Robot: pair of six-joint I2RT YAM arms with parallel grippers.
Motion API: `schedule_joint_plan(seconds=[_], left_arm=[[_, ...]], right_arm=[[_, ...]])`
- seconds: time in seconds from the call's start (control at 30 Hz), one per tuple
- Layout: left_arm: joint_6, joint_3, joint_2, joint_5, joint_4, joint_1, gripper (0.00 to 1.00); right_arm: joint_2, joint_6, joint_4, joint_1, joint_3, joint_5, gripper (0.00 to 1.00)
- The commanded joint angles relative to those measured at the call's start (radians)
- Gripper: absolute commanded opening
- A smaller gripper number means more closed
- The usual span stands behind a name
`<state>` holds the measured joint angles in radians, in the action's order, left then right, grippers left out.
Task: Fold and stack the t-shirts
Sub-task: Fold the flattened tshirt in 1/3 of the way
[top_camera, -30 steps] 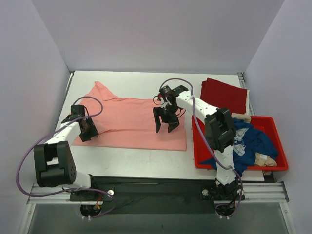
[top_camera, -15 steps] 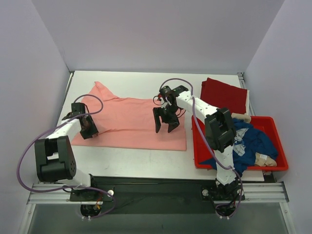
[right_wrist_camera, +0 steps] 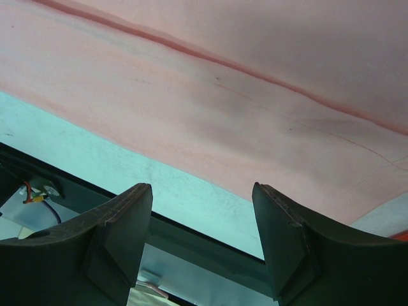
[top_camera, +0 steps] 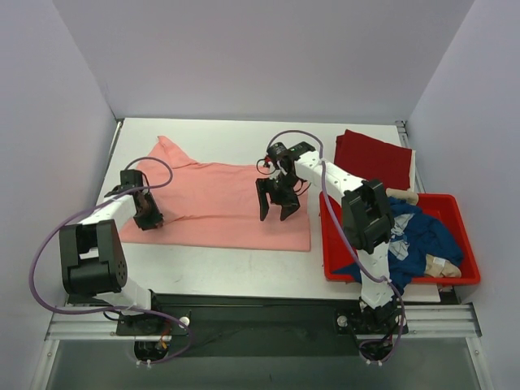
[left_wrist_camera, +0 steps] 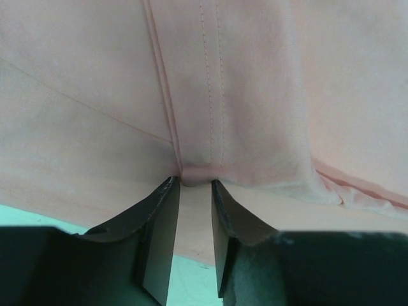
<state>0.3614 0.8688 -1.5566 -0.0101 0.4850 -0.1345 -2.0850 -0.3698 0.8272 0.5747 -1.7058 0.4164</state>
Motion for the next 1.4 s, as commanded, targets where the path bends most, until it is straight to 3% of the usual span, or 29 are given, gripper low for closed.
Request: schedule_joint_plan(seconds=[0.0,0.33,0.77,1.37], left_arm=[[-0.004,0.056,0.003,0.01,-0.023,-0.001,0.33],[-0.022,0.094,-0.036,0.044,-0.023,0.007,0.01],[-0.026,0.22,-0.137,0.064,-0.02,0.061,0.0],[-0.067,0.509,-0.352,0.075,0.098,0.167,0.0]], right_arm=[[0.013,0.0,0.058,-0.009,-0.026,0.015,0.65],[0.008,-0.004,0.062,-0.021,-0.044,0.021,0.65],[-0.003,-0.009,0.062,-0.053,-0.069,0.027,0.65],[-0.04,-0.015,0.069,-0.105,-0.103,0.056,0.65]])
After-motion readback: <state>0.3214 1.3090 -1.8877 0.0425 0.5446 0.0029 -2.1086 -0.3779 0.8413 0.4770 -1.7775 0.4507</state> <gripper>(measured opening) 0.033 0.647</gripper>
